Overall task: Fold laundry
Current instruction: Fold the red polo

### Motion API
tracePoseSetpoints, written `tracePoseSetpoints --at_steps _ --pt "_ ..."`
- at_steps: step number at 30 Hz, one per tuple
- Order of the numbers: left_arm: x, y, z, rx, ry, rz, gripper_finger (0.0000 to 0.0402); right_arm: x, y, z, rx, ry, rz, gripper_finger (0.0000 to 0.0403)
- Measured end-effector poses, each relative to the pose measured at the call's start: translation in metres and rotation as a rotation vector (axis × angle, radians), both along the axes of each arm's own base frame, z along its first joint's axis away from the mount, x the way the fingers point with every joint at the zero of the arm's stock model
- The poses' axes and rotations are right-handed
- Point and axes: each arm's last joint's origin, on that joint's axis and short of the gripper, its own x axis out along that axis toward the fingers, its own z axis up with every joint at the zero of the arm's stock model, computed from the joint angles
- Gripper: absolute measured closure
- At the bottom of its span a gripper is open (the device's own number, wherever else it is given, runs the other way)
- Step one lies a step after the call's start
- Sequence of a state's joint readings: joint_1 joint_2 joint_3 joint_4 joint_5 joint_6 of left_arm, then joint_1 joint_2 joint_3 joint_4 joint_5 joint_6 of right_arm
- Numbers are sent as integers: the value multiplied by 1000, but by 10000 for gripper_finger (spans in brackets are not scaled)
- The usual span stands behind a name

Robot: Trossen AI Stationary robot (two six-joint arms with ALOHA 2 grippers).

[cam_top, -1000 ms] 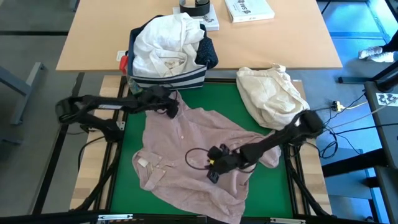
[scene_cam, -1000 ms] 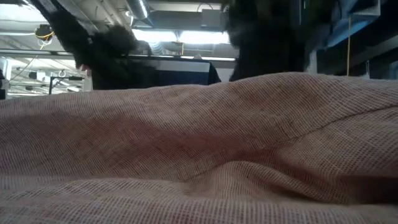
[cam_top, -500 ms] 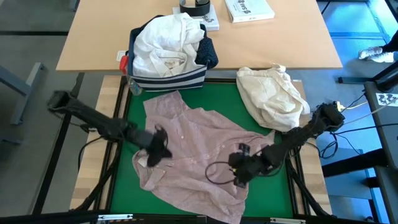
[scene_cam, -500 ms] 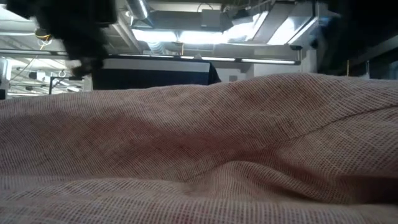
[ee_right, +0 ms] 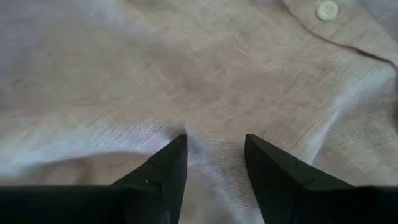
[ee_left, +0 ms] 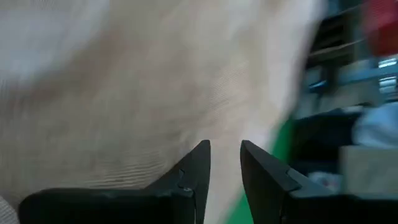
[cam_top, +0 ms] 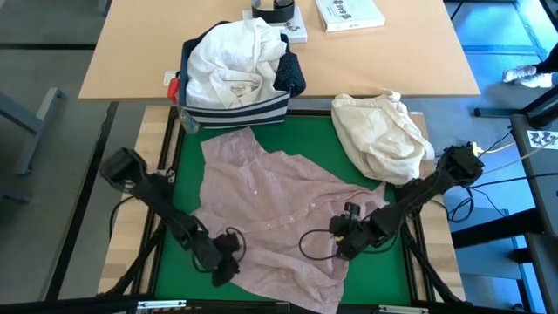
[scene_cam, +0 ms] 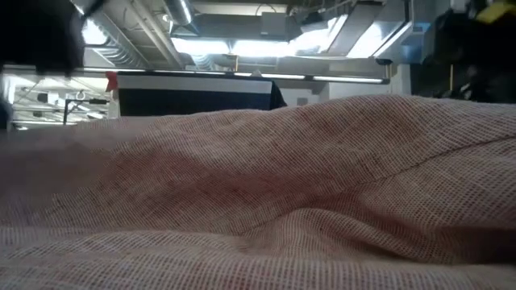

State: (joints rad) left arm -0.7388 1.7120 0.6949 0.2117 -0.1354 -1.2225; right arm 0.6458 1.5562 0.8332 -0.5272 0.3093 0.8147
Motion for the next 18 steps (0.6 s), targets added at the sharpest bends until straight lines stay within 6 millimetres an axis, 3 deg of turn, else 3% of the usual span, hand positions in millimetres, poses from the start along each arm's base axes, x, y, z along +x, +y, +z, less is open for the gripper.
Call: tracePoseSetpoints --at_steps 6,11,15,18 --pt "-17 -5 -12 30 276 -94 318 -12 -6 -18 28 85 26 240" --pt "-45 12 6 143 473 -99 318 -7 -11 -17 16 45 -8 240" --pt "-70 41 25 311 596 2 318 4 -27 -17 -19 13 -80 240" --pt "-81 52 42 297 629 -4 318 11 -41 -15 -20 22 -97 240"
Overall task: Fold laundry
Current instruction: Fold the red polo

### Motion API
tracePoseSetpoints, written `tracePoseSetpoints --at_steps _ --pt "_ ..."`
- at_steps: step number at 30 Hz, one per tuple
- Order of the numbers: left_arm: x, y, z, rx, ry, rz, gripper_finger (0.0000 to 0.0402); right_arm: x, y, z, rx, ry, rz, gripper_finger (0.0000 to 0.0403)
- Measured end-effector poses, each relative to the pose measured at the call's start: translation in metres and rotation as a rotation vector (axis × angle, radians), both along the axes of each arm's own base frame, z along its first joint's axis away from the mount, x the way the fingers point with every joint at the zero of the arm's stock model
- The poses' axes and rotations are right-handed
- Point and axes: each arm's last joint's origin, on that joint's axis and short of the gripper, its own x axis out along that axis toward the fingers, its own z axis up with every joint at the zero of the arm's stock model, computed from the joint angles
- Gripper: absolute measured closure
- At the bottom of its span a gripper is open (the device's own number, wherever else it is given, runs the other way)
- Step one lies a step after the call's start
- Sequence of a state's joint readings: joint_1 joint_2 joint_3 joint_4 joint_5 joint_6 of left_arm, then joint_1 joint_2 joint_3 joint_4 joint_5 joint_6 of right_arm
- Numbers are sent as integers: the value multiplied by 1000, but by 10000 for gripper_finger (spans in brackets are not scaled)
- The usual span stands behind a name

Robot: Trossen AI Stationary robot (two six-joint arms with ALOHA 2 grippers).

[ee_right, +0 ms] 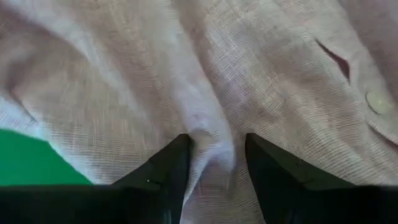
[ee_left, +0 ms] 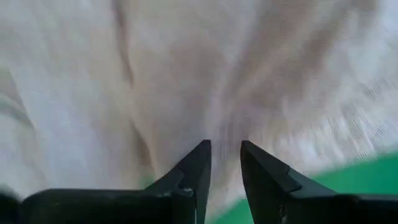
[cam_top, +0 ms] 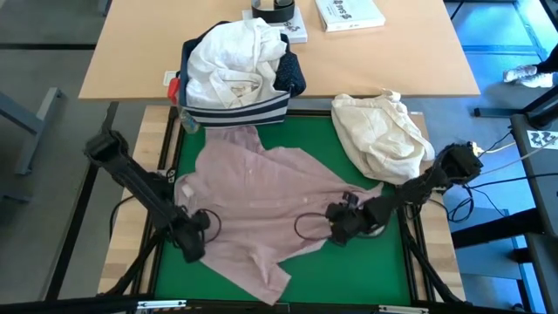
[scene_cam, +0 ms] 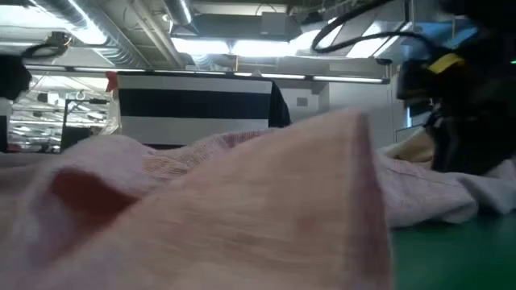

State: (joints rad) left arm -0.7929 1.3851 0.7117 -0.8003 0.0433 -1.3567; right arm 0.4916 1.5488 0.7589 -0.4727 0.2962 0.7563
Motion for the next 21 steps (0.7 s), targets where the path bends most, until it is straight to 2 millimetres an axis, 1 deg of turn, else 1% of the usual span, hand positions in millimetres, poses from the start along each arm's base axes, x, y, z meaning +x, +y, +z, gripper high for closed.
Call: tracePoseSetpoints --at_steps 2,3,5,7,9,10,11,13,17,19,21 --pt "0 0 14 -77 -60 1 318 3 -7 4 19 -7 -1 240" --pt "2 -2 23 -109 -125 8 318 4 -10 7 28 -19 -9 240" --pt "13 -9 45 -166 -327 35 318 5 -13 13 36 -49 -20 240" --pt "26 -16 63 -194 -537 62 318 6 -13 19 35 -93 -22 240" --pt "38 -25 69 -193 -692 74 318 9 -12 22 21 -141 -14 240" --pt "45 -29 67 -186 -746 88 318 10 -12 23 20 -160 -14 240" --pt "51 -34 62 -169 -776 94 318 11 -11 23 18 -175 -15 240" --pt "62 -44 44 -145 -785 99 318 13 -11 23 12 -191 -14 240" --pt "80 -66 -4 -181 -714 112 318 14 -11 19 -6 -179 -8 240" --pt "85 -73 -26 -208 -667 134 318 15 -10 17 -10 -169 -6 240" --pt "85 -80 -45 -232 -610 145 318 13 -11 16 -20 -149 -4 240"
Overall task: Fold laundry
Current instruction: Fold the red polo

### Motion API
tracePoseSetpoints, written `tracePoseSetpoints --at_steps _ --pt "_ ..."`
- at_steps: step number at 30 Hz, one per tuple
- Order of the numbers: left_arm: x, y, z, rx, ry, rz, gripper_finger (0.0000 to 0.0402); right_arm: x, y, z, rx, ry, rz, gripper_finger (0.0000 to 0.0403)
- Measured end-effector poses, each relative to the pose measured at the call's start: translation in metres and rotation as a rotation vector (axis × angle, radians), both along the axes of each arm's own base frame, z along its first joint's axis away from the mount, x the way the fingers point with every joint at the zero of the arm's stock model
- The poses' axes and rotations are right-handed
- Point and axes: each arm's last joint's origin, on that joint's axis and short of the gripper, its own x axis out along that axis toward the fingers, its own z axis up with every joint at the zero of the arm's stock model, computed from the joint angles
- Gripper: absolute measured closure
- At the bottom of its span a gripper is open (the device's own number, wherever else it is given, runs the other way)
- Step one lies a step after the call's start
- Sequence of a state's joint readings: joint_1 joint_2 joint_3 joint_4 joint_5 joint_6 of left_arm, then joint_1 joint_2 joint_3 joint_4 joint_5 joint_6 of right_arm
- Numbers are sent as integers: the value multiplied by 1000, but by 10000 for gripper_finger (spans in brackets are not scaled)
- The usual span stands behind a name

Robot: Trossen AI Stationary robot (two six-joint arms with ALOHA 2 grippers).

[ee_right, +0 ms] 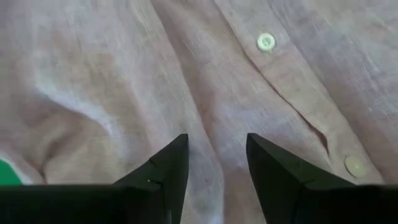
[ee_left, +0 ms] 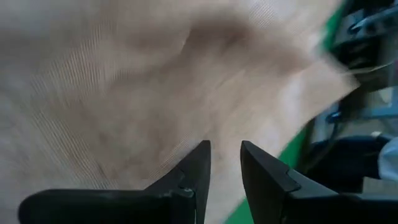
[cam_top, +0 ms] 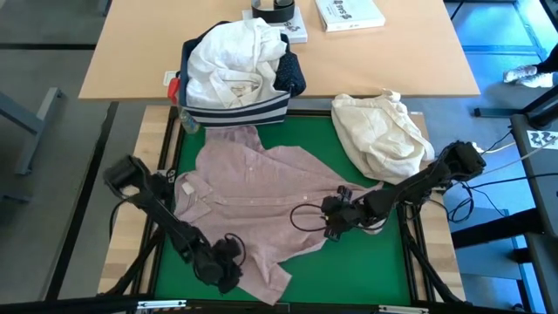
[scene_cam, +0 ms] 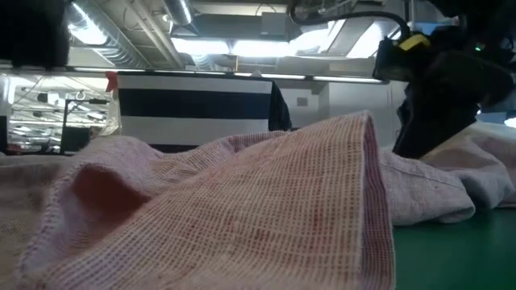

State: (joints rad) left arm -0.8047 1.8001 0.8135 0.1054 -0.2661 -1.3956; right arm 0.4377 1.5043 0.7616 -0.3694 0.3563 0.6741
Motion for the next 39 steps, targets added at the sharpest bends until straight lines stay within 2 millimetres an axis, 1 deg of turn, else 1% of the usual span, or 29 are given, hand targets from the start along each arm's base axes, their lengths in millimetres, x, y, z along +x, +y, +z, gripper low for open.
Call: tracePoseSetpoints --at_steps 3,4,9,11,14,15,17,20,22,25,27,30,33,36,39 --pt "-4 -10 -11 -74 76 -58 318 -4 -2 -3 -12 35 3 240" --pt "-7 -14 -12 -104 116 -104 318 -6 -3 -4 -19 61 4 240" --pt "-30 -28 -6 -224 293 -331 318 -11 -4 -7 -30 124 11 240" --pt "-38 -28 -2 -251 370 -382 318 -10 -4 -6 -27 114 13 240" --pt "-47 -23 5 -287 505 -400 318 -9 -3 -5 -20 104 18 240" --pt "-50 -19 10 -287 529 -397 318 -8 -3 -4 -14 104 25 240" --pt "-50 -14 28 -319 504 -383 318 -5 0 6 16 99 57 240" --pt "-49 -1 63 -353 385 -337 318 -1 6 33 80 65 115 240" --pt "-50 10 83 -350 302 -286 318 -4 10 51 88 65 137 240" --pt "-54 31 111 -305 157 -178 318 -17 15 75 72 86 163 240" --pt "-56 47 121 -221 68 -107 318 -28 14 87 48 112 142 240" --pt "-54 68 130 -83 -30 -19 318 -48 6 95 -8 160 56 240" --pt "-49 88 130 53 -44 4 318 -60 -7 100 -54 199 -53 240" --pt "-42 108 125 174 -1 -32 318 -62 -23 99 -74 273 -159 239" --pt "-36 127 116 261 48 -83 318 -62 -40 93 -70 352 -238 227"
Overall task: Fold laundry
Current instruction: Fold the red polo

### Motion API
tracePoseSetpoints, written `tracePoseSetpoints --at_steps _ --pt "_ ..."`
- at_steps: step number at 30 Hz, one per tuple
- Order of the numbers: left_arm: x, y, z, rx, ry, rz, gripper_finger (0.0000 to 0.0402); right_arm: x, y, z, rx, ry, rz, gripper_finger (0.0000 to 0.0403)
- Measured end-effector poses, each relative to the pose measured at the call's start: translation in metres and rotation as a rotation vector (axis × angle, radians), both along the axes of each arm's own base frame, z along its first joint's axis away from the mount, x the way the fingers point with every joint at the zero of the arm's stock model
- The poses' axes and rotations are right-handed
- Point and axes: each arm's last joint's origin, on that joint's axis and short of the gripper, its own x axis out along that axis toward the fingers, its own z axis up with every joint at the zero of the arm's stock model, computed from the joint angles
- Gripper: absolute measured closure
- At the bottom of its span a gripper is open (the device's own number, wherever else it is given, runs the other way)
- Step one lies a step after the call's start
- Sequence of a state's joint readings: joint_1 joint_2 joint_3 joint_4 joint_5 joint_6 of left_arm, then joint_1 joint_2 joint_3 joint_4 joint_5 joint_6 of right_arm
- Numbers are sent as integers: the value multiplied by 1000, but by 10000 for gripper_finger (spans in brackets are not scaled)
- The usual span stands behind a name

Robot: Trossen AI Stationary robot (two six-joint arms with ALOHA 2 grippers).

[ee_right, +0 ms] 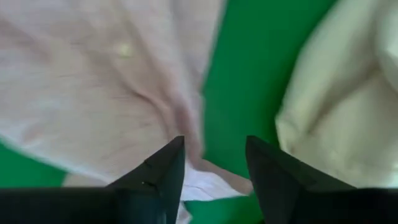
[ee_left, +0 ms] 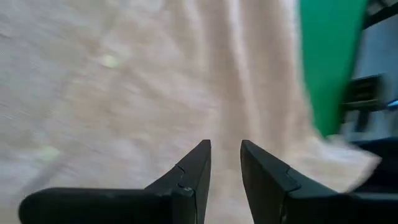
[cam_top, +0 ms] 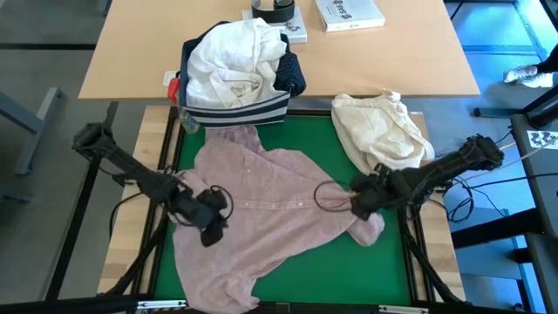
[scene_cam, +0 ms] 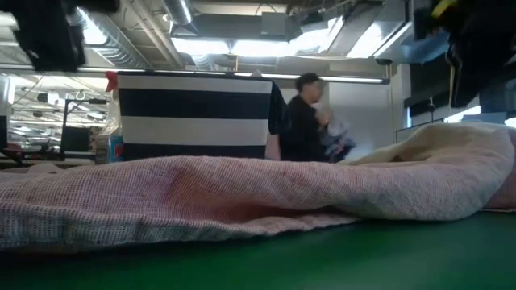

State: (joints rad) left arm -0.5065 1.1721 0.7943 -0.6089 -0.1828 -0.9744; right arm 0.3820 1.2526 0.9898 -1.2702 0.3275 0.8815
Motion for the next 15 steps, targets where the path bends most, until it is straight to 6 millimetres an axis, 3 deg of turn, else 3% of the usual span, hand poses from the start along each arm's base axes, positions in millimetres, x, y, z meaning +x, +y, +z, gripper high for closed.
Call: tracePoseSetpoints --at_steps 8,12,15 --pt "-8 46 -57 117 143 26 318 9 -48 -53 63 8 -203 192" --pt "-14 54 -81 73 132 43 318 13 -61 -80 110 -45 -267 200" --pt "-15 54 -89 30 101 29 318 21 -60 -94 202 -105 -252 209"
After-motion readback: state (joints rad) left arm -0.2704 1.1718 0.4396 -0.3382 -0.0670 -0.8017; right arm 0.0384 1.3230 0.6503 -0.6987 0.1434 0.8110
